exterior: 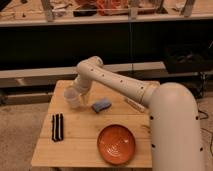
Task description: Place the ceramic cup in the ceramic bowl
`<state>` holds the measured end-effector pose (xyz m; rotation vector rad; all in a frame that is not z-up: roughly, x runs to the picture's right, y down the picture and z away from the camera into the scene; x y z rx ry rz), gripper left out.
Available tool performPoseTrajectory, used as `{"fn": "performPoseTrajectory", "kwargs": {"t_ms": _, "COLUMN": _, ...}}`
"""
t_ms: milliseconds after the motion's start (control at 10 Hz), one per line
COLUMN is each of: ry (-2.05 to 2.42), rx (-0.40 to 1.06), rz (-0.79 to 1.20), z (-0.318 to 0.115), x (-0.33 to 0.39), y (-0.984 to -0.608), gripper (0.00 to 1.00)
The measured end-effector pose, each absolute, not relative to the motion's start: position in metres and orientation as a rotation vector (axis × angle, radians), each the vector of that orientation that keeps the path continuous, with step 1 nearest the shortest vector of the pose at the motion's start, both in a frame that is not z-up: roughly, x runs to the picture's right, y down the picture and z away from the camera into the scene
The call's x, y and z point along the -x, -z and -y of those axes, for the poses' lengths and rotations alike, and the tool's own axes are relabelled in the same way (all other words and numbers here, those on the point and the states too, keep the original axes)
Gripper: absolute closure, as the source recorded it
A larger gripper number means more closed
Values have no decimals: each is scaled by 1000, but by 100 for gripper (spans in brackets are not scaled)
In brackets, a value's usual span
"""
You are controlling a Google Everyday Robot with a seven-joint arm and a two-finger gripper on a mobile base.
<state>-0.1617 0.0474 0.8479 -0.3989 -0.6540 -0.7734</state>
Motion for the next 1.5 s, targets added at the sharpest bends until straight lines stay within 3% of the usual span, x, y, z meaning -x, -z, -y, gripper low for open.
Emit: {"fn": "performPoseTrajectory", "kwargs": {"t_ms": 1500, "ry": 869, "rx": 442, "rz": 645, "z": -52, "x": 168, "y": -875, "gripper": 21}}
